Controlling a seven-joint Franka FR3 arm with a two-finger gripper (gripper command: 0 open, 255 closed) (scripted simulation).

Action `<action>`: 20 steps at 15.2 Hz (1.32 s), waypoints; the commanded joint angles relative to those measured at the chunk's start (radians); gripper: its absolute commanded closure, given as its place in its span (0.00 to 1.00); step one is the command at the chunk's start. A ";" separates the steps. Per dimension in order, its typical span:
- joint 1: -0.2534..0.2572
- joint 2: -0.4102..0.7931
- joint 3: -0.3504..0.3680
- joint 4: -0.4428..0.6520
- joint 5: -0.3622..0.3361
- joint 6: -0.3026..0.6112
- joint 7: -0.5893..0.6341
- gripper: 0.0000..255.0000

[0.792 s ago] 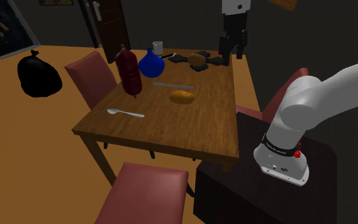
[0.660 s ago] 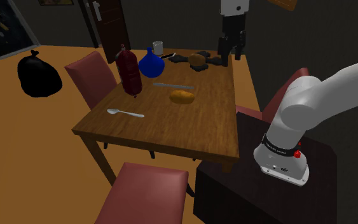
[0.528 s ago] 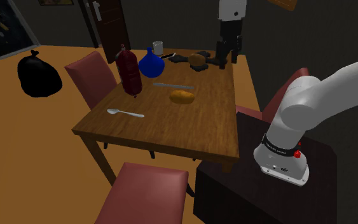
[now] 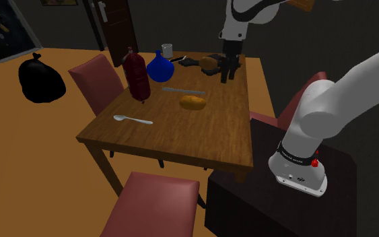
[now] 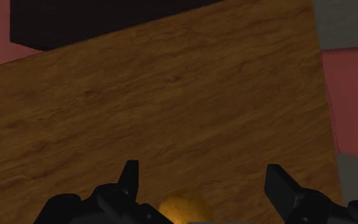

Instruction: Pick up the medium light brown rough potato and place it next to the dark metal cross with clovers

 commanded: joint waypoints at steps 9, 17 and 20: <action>0.168 0.430 -0.212 0.115 0.331 0.234 -0.529 0.00; 0.201 0.566 -0.213 0.135 0.478 0.289 -0.679 0.00; 0.209 0.585 -0.205 0.121 0.504 0.318 -0.694 0.00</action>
